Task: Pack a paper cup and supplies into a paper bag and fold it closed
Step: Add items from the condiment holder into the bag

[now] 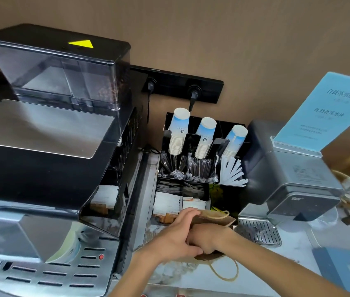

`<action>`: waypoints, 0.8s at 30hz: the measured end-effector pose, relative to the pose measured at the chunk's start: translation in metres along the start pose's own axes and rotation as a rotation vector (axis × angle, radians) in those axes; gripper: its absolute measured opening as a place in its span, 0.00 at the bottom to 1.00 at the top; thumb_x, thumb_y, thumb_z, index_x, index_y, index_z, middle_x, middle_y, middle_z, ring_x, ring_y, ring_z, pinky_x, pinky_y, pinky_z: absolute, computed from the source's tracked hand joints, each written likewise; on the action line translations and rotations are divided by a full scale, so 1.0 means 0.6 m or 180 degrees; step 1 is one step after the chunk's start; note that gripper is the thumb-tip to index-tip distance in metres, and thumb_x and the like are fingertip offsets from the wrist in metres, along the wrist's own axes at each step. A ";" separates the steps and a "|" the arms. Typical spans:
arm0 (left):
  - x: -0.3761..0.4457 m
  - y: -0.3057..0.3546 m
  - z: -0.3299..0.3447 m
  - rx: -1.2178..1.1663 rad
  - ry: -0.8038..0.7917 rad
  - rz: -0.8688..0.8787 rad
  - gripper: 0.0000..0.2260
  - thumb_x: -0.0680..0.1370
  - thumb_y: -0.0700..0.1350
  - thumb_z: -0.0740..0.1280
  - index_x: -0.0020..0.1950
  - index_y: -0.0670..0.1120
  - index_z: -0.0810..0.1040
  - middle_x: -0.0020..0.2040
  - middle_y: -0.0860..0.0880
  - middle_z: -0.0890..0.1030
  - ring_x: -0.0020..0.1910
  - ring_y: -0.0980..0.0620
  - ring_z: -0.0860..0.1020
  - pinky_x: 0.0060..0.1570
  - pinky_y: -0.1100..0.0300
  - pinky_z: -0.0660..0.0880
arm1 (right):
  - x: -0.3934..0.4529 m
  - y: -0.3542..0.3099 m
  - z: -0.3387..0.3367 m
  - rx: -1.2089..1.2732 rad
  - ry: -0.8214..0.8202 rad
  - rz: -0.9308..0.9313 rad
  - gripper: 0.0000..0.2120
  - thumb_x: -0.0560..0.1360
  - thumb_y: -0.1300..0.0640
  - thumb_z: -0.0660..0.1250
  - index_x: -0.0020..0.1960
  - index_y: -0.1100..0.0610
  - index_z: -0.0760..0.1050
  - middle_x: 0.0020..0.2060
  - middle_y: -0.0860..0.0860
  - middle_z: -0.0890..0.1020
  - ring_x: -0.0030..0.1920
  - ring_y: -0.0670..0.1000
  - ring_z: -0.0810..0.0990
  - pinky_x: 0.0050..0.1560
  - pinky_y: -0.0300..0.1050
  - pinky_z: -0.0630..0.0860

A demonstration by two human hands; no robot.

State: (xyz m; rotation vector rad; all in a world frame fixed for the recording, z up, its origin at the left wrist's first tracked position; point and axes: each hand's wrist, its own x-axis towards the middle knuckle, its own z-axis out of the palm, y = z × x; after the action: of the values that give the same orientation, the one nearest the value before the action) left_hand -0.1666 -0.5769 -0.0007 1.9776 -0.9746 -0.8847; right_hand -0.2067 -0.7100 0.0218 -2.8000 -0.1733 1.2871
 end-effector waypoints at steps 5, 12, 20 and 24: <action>0.000 -0.001 0.002 -0.0091 -0.0042 0.0075 0.37 0.71 0.51 0.75 0.74 0.59 0.57 0.73 0.66 0.55 0.61 0.58 0.68 0.62 0.60 0.69 | 0.005 -0.012 0.019 0.0514 0.0011 0.0370 0.19 0.78 0.63 0.62 0.69 0.64 0.70 0.68 0.59 0.73 0.69 0.59 0.70 0.69 0.49 0.64; -0.014 -0.014 -0.006 -0.0256 -0.0055 0.0163 0.38 0.72 0.43 0.75 0.76 0.55 0.58 0.72 0.69 0.53 0.39 0.56 0.72 0.49 0.55 0.77 | -0.015 -0.012 0.035 0.0142 0.0814 0.0067 0.18 0.82 0.60 0.56 0.70 0.63 0.69 0.70 0.60 0.72 0.71 0.58 0.69 0.69 0.46 0.63; -0.021 -0.028 -0.012 -0.0338 -0.0147 0.0208 0.41 0.71 0.46 0.75 0.77 0.55 0.55 0.77 0.63 0.50 0.75 0.60 0.55 0.71 0.63 0.58 | -0.010 -0.050 -0.008 0.0150 0.0069 -0.0109 0.17 0.78 0.64 0.62 0.66 0.65 0.71 0.66 0.63 0.73 0.68 0.61 0.71 0.68 0.52 0.64; -0.020 -0.021 -0.005 -0.0336 -0.0070 0.0156 0.40 0.71 0.45 0.75 0.77 0.55 0.55 0.74 0.64 0.51 0.72 0.61 0.57 0.67 0.68 0.58 | -0.021 -0.015 -0.017 0.0241 0.0169 -0.0130 0.11 0.72 0.62 0.68 0.53 0.61 0.78 0.49 0.58 0.82 0.50 0.58 0.79 0.50 0.50 0.77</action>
State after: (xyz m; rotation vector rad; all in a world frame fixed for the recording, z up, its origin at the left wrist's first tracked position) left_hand -0.1656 -0.5603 -0.0065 1.8514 -0.9648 -0.9136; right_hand -0.2078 -0.7026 0.0388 -2.7486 -0.1746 1.1838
